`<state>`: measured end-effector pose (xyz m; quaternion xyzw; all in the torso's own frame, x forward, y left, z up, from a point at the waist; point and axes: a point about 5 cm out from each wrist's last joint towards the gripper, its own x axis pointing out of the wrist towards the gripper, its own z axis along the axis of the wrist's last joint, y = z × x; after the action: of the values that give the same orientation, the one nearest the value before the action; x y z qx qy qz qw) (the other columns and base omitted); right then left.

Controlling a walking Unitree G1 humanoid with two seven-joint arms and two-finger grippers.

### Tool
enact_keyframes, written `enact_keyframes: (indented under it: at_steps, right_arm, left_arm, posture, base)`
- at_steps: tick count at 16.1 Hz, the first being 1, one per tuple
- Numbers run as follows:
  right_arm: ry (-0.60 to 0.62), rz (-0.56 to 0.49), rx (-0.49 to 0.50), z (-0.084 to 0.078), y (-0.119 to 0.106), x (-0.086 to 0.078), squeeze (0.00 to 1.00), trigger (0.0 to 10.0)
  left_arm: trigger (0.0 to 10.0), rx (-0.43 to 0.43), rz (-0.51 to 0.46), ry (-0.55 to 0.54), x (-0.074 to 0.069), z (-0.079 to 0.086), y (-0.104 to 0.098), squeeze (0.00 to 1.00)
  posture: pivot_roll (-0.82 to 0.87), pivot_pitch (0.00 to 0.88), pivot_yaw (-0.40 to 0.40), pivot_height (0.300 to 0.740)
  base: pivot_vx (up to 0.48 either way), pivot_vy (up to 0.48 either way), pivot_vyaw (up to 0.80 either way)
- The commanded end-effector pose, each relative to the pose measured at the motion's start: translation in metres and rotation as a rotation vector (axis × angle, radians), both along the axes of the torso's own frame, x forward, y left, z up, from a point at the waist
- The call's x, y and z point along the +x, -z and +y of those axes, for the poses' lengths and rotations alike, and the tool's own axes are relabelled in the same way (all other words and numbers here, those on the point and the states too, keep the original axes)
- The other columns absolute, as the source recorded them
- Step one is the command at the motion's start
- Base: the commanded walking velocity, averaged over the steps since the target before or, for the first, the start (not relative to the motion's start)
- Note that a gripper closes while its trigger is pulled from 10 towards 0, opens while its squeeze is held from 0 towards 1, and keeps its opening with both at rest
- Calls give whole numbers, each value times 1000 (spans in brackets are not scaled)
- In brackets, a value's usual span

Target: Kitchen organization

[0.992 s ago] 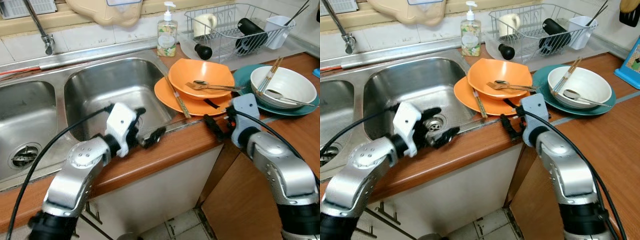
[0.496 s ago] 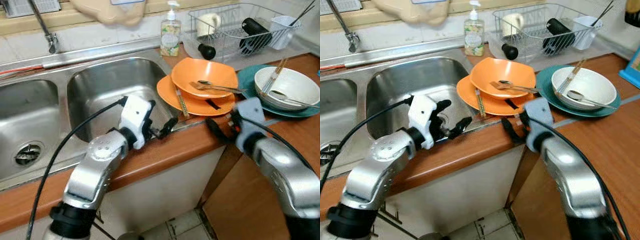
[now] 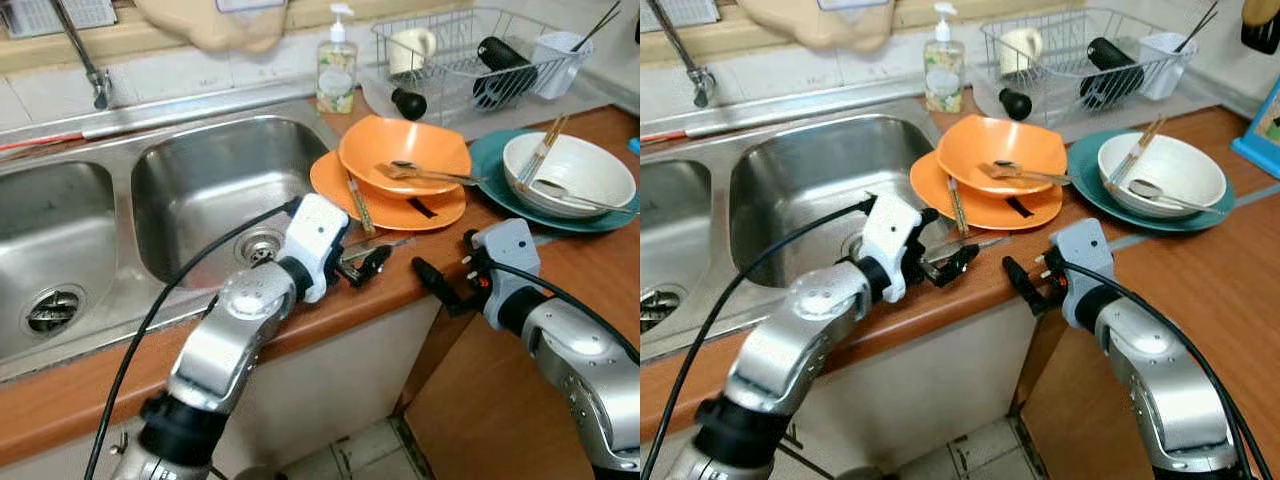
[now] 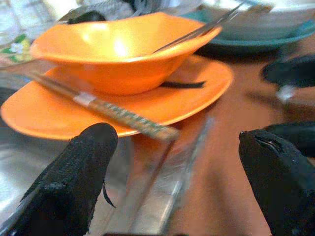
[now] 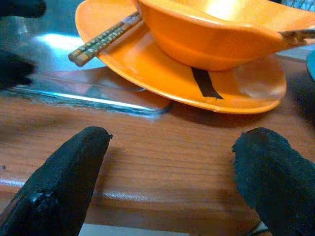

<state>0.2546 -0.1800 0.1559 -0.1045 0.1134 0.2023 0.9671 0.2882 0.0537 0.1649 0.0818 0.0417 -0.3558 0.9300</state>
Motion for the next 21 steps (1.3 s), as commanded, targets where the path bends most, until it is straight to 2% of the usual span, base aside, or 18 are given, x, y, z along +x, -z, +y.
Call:
enact_keyframes:
  at_steps: [1, 3, 6, 9, 11, 13, 15, 21]
  right_arm:
    - [-12, -24, -8, 2, -5, 1, 0, 10000]
    - [-32, -19, -23, 5, -4, 0, 0, 10000]
    - [-30, -16, -25, 6, -3, -1, 0, 10000]
    - [-33, -12, -27, 7, -2, -1, 0, 10000]
    - [-35, -11, -31, 7, -2, -1, 0, 10000]
    - [-40, -12, -33, 8, -2, 0, 0, 10000]
    - [-44, -12, -35, 9, -1, 0, 0, 10000]
    - [-46, -10, -39, 10, -1, -1, 0, 10000]
  left_arm:
    - [10000, 30, -34, -19, 5, -2, -1, 0]
    - [10000, 67, -76, -59, 12, -7, 2, 0]
    - [10000, 114, -128, -49, 14, -16, 4, 0]
    - [10000, 77, -122, -25, 12, -24, 4, 0]
    - [10000, 92, -126, -43, 13, -25, 6, 0]
    - [10000, 108, -131, -156, 23, -15, 10, 0]
    - [10000, 127, -135, -189, 27, -8, 12, 0]
    - [10000, 84, -139, -239, 28, 5, 9, 0]
  posture:
    - [-49, 0, 47, 740]
    - [-53, 0, 46, 740]
    - [-54, 0, 46, 740]
    - [-51, 0, 46, 740]
    - [-51, 0, 46, 740]
    - [-50, 0, 47, 740]
    - [-50, 0, 48, 740]
    - [-44, 0, 48, 740]
  base:
    - [0, 0, 0]
    - [0, 0, 0]
    - [0, 0, 0]
    - [0, 0, 0]
    - [0, 0, 0]
    - [0, 0, 0]
    - [0, 0, 0]
    - [0, 0, 0]
